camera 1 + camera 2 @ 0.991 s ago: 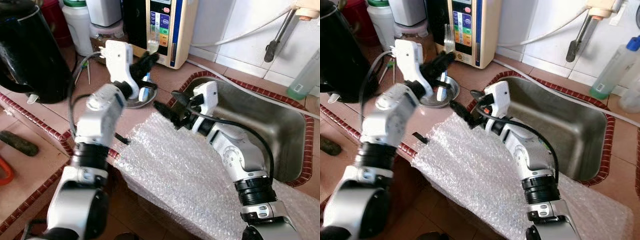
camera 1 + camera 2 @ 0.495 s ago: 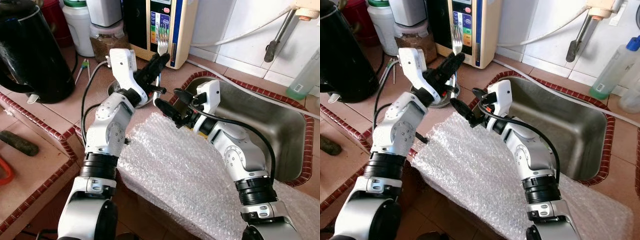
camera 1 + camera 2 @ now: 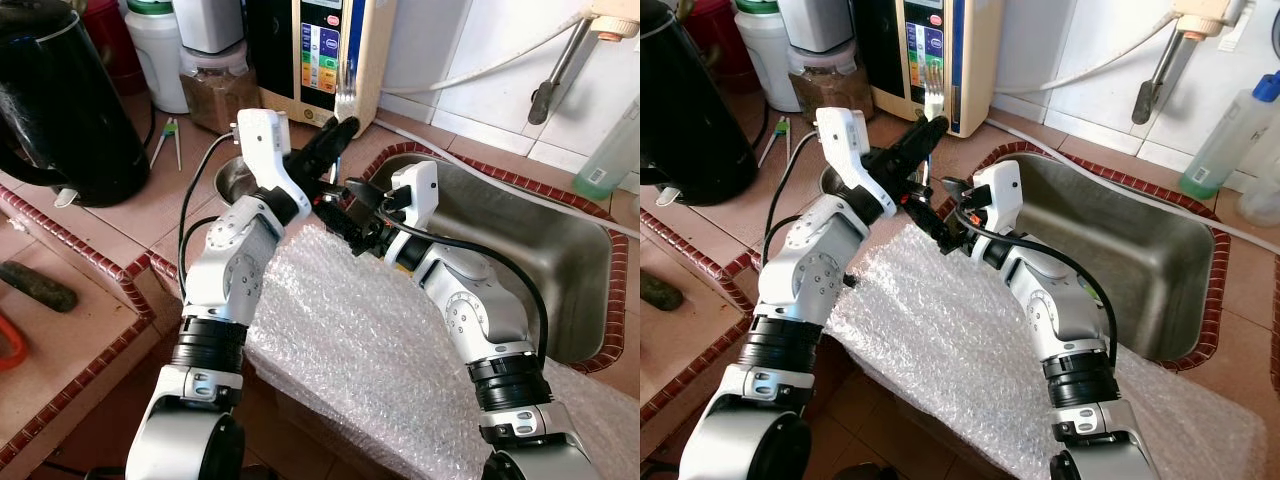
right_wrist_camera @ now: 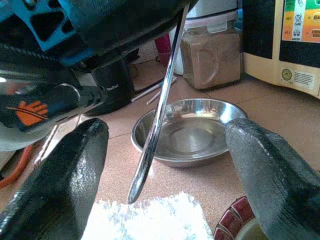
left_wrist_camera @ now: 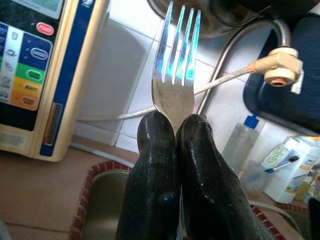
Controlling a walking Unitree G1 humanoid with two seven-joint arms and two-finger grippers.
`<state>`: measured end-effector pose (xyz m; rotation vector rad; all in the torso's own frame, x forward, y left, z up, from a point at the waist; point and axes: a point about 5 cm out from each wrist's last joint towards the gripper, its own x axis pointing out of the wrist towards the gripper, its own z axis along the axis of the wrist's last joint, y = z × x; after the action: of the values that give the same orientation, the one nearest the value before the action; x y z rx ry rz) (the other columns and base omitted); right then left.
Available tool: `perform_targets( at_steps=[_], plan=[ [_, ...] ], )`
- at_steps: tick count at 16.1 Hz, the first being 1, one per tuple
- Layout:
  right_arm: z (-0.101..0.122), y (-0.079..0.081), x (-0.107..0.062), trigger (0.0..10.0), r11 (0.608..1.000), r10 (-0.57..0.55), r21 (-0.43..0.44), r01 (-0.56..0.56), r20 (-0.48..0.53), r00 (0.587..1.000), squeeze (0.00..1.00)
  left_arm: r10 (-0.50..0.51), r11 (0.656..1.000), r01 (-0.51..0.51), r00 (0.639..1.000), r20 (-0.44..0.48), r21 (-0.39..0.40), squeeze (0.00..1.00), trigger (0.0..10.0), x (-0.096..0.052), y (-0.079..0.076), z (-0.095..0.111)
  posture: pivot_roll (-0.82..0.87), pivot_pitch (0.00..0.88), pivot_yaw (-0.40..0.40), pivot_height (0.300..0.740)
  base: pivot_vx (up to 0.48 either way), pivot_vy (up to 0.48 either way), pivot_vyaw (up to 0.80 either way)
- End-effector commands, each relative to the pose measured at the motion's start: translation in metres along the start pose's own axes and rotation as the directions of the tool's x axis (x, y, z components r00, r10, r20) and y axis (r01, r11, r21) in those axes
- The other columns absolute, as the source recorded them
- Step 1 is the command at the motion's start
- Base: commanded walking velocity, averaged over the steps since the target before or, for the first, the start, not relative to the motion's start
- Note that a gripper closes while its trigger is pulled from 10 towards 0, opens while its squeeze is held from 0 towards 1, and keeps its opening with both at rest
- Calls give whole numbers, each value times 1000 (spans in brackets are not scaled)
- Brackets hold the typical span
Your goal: Kitchen organization
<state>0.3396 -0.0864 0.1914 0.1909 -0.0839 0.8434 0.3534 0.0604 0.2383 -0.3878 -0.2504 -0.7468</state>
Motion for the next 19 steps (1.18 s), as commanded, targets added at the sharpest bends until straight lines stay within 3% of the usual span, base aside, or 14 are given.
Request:
perform_targets(
  at_steps=[1, 4, 6, 19],
  plan=[
    [-3, 0, -1, 0, 1000, 1, 8, -1, -13, 1000, 0, -27, 1000, 27, 1000, 1, 5, 0, 0, 0, -5, 1, 34, 64, 18, 740, 0, 0, 0],
    [-6, -3, -3, 0, 1000, -16, 7, 16, -29, 999, 0, -36, 999, 37, 999, -6, 2, 0, 0, 1, -9, -2, 30, 66, 18, 740, 0, 0, 0],
    [-10, -19, -4, 0, 991, -137, -4, 137, -61, 989, 0, -41, 999, 41, 999, -10, 9, 0, 0, 1, -10, -2, 30, 66, 16, 740, 0, 0, 0],
    [-13, -35, -7, 0, 969, -247, -7, 247, -63, 967, 0, -38, 999, 38, 999, -14, -2, 0, 0, -1, -9, -3, 28, 63, 11, 740, 0, 0, 0]
  ],
)
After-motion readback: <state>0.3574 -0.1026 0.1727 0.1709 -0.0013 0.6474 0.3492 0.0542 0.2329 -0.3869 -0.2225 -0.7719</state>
